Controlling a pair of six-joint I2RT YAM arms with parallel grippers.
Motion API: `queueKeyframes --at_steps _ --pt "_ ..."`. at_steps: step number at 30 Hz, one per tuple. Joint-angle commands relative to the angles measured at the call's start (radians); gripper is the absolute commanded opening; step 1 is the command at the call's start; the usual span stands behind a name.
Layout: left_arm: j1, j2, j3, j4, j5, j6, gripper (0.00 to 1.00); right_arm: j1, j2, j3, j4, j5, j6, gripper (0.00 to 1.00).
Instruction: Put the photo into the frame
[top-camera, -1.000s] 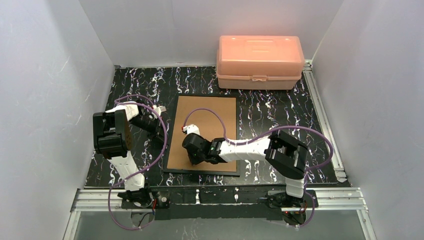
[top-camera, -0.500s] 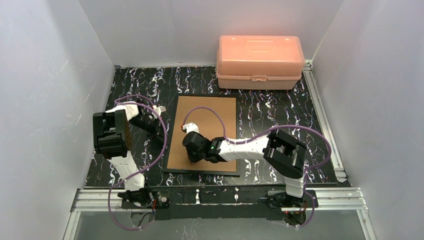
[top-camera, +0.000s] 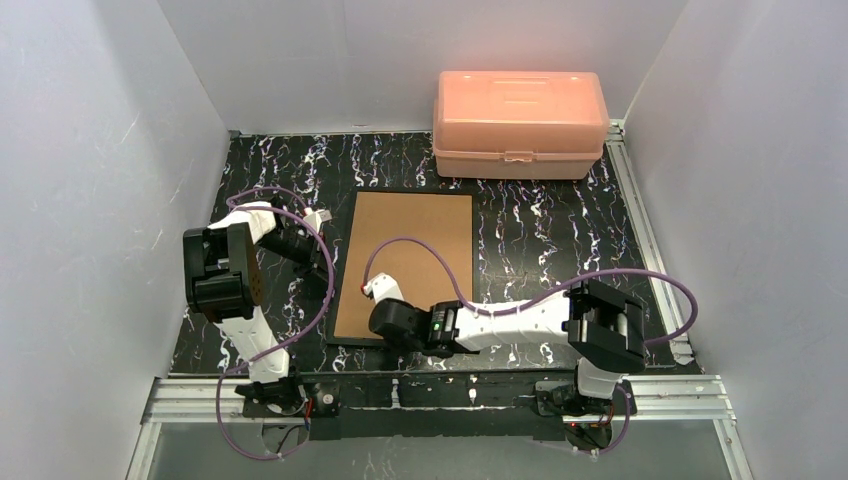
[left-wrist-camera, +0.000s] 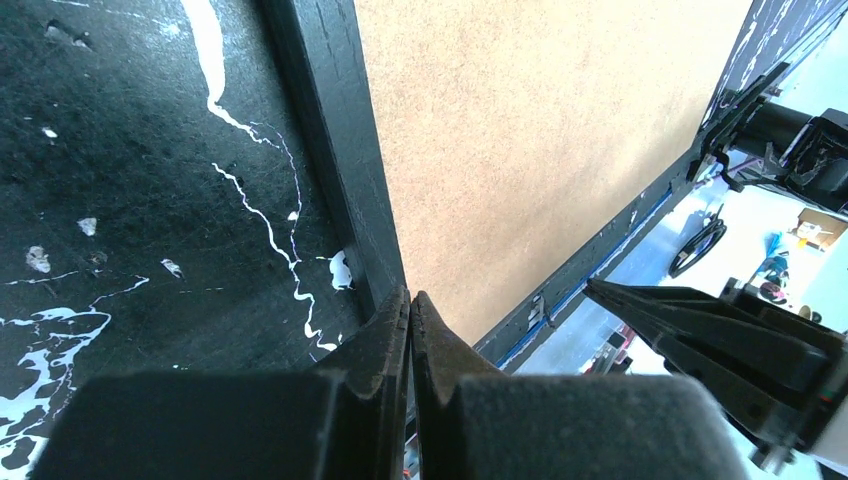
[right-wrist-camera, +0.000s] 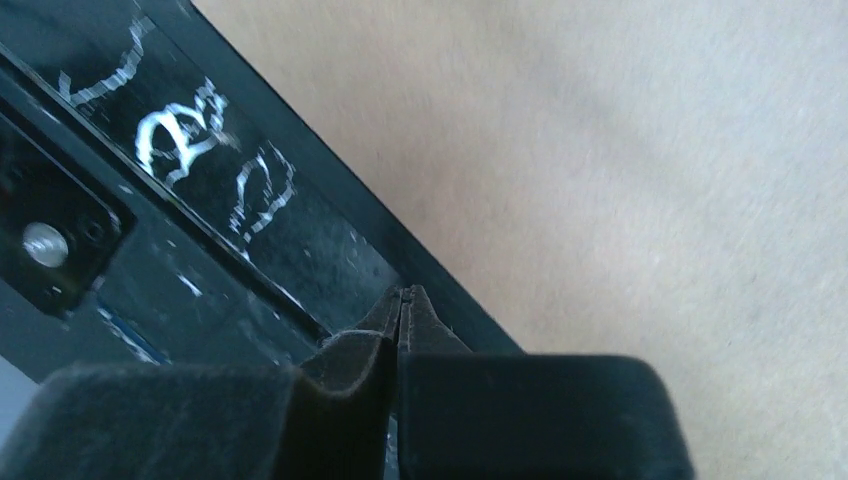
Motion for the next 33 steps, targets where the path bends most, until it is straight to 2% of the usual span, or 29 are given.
queueKeyframes --at_steps 1,22,33 --pt "-0.001 -0.025 0.004 -0.022 0.02 0.015 0.0 0.024 -0.021 -0.043 -0.027 0.048 0.039 0.03" --pt "-0.005 0.066 -0.009 0.008 0.005 0.035 0.0 0.026 0.048 -0.031 -0.013 0.079 0.049 0.01" --pt "-0.028 0.077 -0.008 0.009 -0.017 0.044 0.0 -0.011 0.083 -0.034 0.017 0.09 0.038 0.01"
